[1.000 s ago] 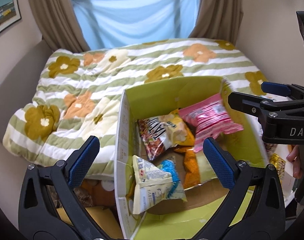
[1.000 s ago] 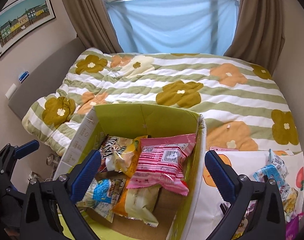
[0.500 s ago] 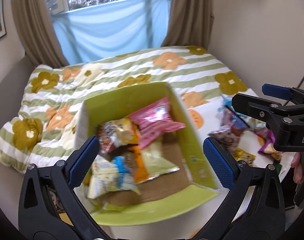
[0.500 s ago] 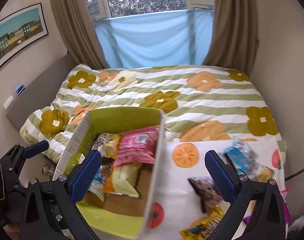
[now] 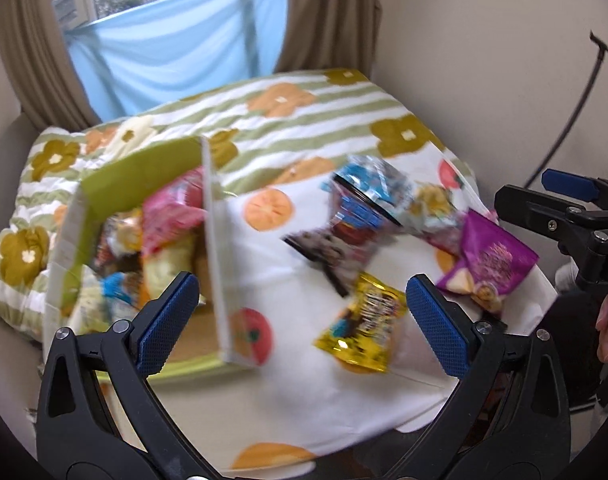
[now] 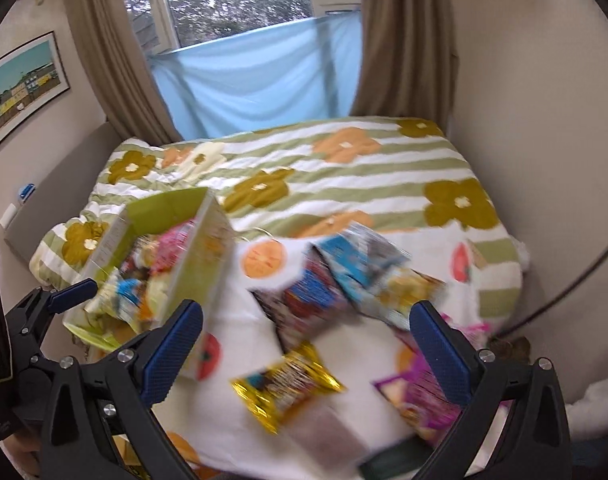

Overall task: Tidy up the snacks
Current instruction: 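Move both tools from the box back to the remaining snacks, then grasp the yellow Pillows bag with the left gripper while the right grasps the purple chips bag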

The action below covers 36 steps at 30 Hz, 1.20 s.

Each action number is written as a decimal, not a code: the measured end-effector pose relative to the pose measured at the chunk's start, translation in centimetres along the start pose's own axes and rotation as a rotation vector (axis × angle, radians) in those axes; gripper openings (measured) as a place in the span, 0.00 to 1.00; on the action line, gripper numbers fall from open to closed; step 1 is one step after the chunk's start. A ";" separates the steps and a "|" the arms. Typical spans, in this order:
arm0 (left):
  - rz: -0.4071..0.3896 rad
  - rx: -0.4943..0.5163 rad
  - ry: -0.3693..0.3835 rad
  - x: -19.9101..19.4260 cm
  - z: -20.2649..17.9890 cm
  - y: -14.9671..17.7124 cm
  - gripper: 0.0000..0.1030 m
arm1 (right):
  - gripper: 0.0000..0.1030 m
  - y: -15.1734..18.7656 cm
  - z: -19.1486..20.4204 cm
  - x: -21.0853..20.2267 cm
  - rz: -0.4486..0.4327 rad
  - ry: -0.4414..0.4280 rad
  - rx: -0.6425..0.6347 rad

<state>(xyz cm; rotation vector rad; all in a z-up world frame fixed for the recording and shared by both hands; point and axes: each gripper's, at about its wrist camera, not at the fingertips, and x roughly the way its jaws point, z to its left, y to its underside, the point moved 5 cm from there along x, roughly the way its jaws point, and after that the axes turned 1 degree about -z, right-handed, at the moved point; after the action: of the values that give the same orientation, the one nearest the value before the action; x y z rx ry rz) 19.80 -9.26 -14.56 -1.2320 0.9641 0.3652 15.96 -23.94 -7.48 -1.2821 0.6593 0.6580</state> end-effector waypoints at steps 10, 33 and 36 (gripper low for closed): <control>0.132 0.148 0.086 5.9 -4.3 1.8 0.99 | 1.00 4.4 -6.4 0.0 0.017 0.138 0.149; 0.420 0.384 0.285 17.7 -6.1 7.5 0.77 | 1.00 12.4 -11.3 7.0 0.087 0.361 0.653; 0.433 0.403 0.302 18.4 -6.5 7.8 0.61 | 1.00 12.5 -11.4 7.8 0.089 0.372 0.665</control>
<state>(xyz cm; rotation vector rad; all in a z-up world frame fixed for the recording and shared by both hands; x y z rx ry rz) 22.09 -17.15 -33.93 -0.7148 1.4915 0.3039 10.71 -32.55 -23.19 -0.7525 1.1339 0.2253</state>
